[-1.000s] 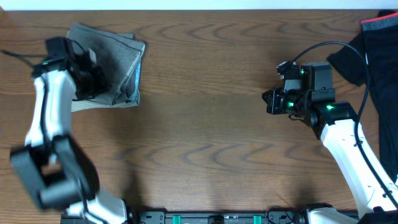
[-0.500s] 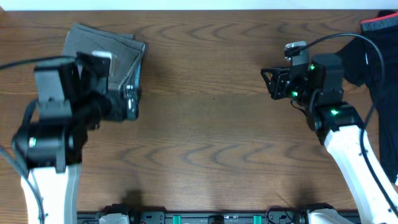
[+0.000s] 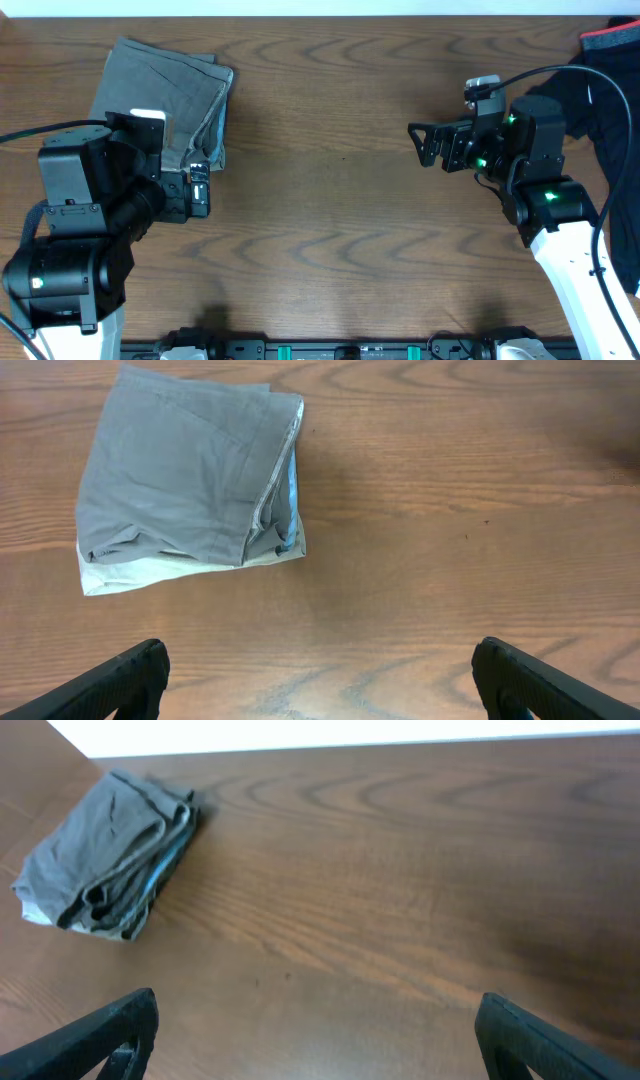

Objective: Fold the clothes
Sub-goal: 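Release the shorts and pull the left gripper back toward the base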

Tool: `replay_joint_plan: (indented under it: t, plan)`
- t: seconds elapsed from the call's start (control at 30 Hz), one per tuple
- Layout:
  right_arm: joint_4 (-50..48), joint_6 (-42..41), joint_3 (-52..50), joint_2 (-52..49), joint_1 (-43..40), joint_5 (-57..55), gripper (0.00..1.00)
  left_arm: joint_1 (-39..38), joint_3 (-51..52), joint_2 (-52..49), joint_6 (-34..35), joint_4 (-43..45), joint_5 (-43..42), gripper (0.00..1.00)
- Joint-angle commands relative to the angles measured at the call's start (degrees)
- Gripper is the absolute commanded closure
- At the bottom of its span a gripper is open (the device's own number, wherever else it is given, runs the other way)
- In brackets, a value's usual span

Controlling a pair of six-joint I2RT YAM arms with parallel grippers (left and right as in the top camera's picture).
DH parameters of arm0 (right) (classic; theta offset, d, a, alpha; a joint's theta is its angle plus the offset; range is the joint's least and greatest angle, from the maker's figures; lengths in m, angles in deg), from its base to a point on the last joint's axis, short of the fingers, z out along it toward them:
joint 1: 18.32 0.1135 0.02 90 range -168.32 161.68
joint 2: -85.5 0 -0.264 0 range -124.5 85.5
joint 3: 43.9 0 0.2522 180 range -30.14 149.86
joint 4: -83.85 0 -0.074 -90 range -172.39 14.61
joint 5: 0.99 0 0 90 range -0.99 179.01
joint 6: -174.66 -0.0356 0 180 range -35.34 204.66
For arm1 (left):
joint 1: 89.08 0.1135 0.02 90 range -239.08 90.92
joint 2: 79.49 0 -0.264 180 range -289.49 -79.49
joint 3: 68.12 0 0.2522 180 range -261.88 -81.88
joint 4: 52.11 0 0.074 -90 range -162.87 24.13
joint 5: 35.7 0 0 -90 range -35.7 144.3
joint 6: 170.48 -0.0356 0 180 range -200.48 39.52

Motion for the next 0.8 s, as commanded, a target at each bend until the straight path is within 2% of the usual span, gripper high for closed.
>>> replay_joint_plan:
  t: [0.0,0.6,0.67,0.77]
  plan:
    - [0.2,0.3,0.1,-0.2,-0.2,-0.2,0.01,-0.2,-0.2,0.0,-1.0,0.0,0.7,0.02]
    - [2.8,0.3,0.1,-0.2,-0.2,-0.2,0.01,-0.2,0.2,1.7,-1.6,-0.5,0.7,0.02]
    - [2.8,0.3,0.1,-0.2,-0.2,-0.2,0.01,-0.2,1.7,4.0,-2.3,2.4,0.7,0.02]
    - [2.8,0.3,0.1,-0.2,-0.2,-0.2,0.01,-0.2,6.9,8.5,-1.9,12.0,0.4,0.02]
